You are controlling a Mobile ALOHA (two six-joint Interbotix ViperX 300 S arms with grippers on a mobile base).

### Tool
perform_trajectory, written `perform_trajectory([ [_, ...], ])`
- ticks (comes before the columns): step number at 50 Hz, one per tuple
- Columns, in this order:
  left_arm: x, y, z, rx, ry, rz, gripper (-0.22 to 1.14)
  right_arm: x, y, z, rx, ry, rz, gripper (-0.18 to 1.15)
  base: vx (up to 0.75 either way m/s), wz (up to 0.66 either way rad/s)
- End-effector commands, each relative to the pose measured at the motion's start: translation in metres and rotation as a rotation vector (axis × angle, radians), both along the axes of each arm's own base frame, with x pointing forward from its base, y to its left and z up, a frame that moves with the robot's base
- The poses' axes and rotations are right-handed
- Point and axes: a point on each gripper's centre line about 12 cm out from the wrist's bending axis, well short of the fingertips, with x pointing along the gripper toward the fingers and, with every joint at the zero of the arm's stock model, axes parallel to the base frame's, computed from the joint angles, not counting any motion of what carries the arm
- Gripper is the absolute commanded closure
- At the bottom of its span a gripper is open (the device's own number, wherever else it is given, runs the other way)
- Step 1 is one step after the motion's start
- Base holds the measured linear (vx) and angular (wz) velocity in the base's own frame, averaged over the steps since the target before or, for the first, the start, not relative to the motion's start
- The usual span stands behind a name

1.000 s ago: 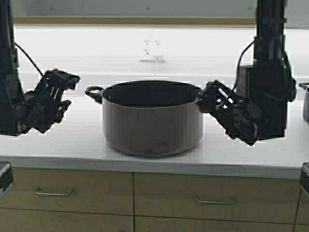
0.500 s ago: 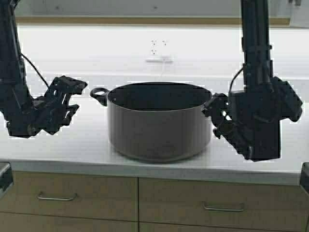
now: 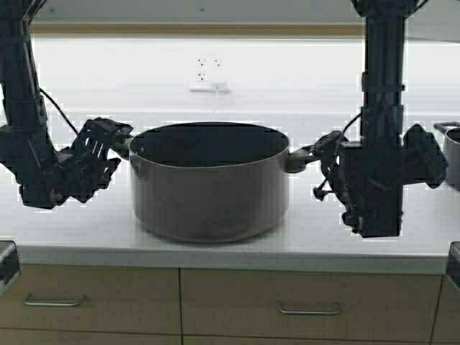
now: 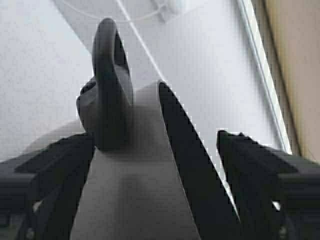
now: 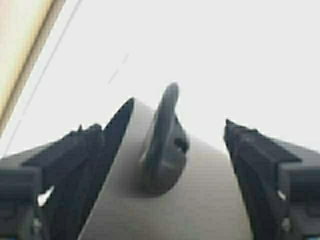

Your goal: Open the cabinet, put the pot inside, then close it

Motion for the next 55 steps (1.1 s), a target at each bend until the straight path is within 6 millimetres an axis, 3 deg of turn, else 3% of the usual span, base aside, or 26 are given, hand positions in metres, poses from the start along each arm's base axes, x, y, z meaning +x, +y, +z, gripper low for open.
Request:
perform_trajectory([
  [1, 0.007, 0.001, 0.010, -0.008, -0.037, 0.015, -0.11, 0.007, 0.008, 0.004, 0.035, -0.033, 0.034, -0.06, 0.02, -0.02],
  [15, 0.007, 0.001, 0.009, -0.014, -0.039, 0.024, -0.11, 0.012, 0.004, 0.000, 0.032, -0.039, 0.009, -0.06, 0.04, 0.00],
  [35, 0.026, -0.001, -0.002, -0.040, -0.034, 0.148, -0.11, 0.059, 0.005, -0.018, 0.104, -0.108, 0.020, -0.06, 0.01, 0.00],
  [55, 0.041, -0.002, -0.006, -0.057, 0.018, 0.241, -0.09, 0.076, 0.014, -0.032, 0.202, -0.112, 0.087, -0.06, 0.00, 0.00],
])
